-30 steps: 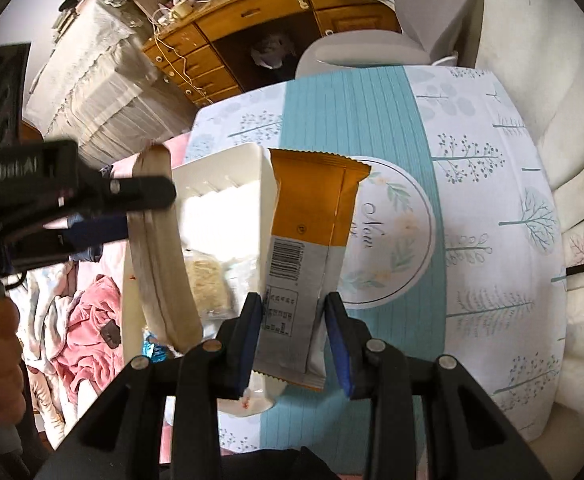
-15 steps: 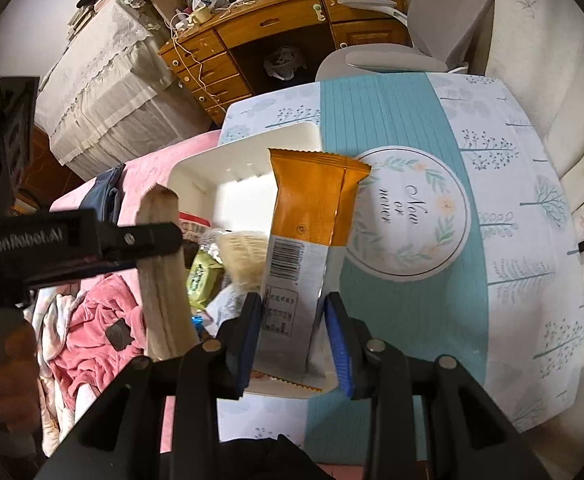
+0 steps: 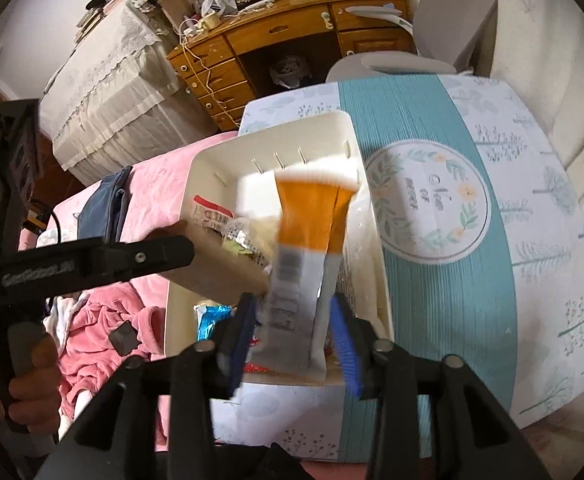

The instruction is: Organize snacks

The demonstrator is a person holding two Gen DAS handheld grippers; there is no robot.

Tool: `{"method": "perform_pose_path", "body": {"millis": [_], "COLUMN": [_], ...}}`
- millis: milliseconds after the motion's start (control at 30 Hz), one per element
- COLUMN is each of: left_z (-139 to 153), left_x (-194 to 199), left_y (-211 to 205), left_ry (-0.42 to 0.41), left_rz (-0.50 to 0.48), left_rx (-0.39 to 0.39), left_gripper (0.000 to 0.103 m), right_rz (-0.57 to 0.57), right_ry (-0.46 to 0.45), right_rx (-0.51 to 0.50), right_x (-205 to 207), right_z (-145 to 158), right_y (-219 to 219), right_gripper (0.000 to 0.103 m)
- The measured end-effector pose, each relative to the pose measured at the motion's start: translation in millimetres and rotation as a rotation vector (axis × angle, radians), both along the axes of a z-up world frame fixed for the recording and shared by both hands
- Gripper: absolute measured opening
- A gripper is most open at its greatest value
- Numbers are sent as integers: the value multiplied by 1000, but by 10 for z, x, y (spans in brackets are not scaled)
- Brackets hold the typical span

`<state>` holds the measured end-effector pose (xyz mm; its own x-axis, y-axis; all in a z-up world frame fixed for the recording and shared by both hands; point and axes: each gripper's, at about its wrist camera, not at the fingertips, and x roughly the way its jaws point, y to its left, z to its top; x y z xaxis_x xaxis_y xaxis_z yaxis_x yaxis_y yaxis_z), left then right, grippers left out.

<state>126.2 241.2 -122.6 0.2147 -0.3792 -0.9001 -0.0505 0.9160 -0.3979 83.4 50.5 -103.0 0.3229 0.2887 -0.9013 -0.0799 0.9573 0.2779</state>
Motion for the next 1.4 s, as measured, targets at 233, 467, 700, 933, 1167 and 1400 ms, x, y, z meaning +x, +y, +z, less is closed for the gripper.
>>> {"method": "perform_pose_path", "body": {"millis": [233, 467, 700, 933, 1167, 1400], "left_z": [-3, 45, 128, 257, 523, 855], "left_x": [-228, -543, -891, -1298, -1623, -1823], "left_y": [40, -113, -552, -1125, -1614, -1960], "left_ry": [-29, -91, -150, -162, -206, -288], "left_rz": [23, 78, 135, 165, 144, 124], "left_rx": [-26, -32, -18, 21, 115, 206], "left_gripper": [75, 76, 76, 83, 91, 102], "right_rz": [-33, -26, 18, 46, 68, 73], "right_ry": [46, 56, -14, -39, -60, -47], "right_rx": [15, 28, 20, 26, 0, -10], "right_x": [-103, -282, -577, -948, -1227, -1408], "right_z": [-128, -171, -48, 125, 362, 608], "right_y": [-106, -320, -705, -1286, -1792, -2061], "right_gripper": [61, 68, 76, 89, 98, 99]}}
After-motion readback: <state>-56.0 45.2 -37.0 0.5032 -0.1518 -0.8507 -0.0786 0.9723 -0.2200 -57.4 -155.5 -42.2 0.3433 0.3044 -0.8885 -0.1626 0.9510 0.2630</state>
